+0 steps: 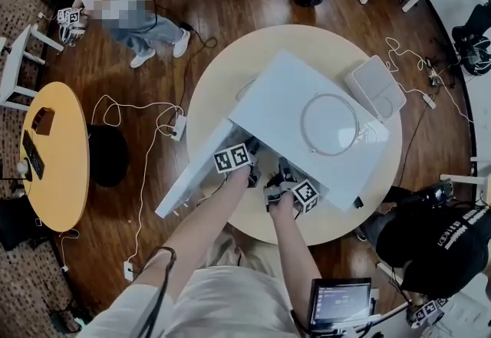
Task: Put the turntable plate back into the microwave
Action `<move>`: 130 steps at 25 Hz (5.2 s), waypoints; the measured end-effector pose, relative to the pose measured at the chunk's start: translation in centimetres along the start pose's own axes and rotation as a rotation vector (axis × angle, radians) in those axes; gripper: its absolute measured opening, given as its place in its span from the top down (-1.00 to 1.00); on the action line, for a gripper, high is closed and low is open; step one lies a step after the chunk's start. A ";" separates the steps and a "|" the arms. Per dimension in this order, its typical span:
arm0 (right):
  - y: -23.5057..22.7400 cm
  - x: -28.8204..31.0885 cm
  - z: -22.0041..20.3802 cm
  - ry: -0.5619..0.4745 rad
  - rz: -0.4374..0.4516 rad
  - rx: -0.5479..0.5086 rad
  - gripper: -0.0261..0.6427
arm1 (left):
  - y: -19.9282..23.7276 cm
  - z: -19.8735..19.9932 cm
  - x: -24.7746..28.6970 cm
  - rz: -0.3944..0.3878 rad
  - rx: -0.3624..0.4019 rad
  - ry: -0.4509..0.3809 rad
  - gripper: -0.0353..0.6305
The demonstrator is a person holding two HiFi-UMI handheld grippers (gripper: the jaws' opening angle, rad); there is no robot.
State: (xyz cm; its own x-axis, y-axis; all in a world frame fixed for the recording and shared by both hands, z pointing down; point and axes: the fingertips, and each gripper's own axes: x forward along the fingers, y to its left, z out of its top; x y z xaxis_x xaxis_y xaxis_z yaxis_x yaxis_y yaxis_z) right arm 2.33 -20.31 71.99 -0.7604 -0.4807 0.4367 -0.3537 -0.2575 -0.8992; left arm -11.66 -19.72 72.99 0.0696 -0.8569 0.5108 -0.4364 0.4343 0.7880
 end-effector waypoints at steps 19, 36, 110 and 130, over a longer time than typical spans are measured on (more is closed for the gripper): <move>15.4 -13.4 -1.5 0.185 0.233 -1.008 0.46 | -7.8 -1.1 -7.2 -0.124 -0.003 -0.056 0.78; 26.6 -23.5 9.3 -0.043 0.310 -1.431 0.46 | -25.7 3.1 -20.1 -0.422 0.154 -0.361 0.78; 24.5 -36.5 -13.3 -0.456 0.053 -1.429 0.46 | -19.4 0.1 -43.6 -0.618 0.862 0.037 0.78; 20.6 -43.8 -6.7 -0.374 0.169 -1.387 0.46 | -21.7 -6.3 -47.3 -0.423 0.855 -0.114 0.78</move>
State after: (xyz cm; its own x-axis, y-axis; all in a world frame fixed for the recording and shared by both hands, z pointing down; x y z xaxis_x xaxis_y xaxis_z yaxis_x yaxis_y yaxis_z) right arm 24.69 1.08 34.15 -0.7382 -0.6655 0.1106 -0.6744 0.7240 -0.1448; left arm 0.14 13.14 33.86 0.3035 -0.9376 0.1700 -0.9051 -0.2278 0.3591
